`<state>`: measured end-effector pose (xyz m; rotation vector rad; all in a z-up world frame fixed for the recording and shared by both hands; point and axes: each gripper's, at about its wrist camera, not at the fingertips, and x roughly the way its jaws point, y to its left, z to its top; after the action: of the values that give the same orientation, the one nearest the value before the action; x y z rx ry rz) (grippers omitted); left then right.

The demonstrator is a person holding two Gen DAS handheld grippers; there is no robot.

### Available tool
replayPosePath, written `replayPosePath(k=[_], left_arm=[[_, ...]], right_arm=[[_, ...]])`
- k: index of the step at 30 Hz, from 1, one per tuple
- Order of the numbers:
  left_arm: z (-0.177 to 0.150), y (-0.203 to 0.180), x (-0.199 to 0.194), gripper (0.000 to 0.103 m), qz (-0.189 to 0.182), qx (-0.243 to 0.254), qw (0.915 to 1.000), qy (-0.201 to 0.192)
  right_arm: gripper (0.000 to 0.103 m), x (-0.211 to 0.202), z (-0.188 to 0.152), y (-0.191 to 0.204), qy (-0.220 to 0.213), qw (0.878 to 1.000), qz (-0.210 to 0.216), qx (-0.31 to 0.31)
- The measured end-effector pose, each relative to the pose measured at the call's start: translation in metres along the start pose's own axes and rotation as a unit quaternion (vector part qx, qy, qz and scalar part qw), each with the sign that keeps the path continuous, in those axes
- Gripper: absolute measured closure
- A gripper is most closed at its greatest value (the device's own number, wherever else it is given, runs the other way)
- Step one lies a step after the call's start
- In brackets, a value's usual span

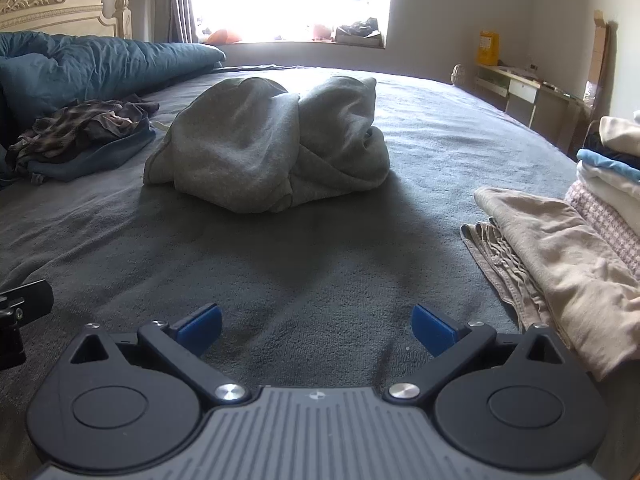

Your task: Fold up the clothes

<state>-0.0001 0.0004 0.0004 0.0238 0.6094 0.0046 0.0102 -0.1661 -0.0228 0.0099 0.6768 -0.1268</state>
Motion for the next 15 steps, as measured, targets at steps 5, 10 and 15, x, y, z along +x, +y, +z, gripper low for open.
replayPosePath(k=[5,10,15], left_arm=[[0.002,0.002,-0.002,0.0,-0.01,0.0,1.0,0.0],[0.004,0.008,-0.009,0.0,-0.028,-0.002,0.9996,0.008],[0.003,0.011,-0.009,0.0,-0.024,-0.002,0.9996,0.016]], right_arm=[[0.0,-0.001,0.003,0.003,0.005,1.0,-0.005,-0.002],[0.0,0.002,0.009,0.005,-0.002,1.0,-0.004,0.005],[0.0,0.006,0.01,0.005,0.0,1.0,-0.002,0.011]])
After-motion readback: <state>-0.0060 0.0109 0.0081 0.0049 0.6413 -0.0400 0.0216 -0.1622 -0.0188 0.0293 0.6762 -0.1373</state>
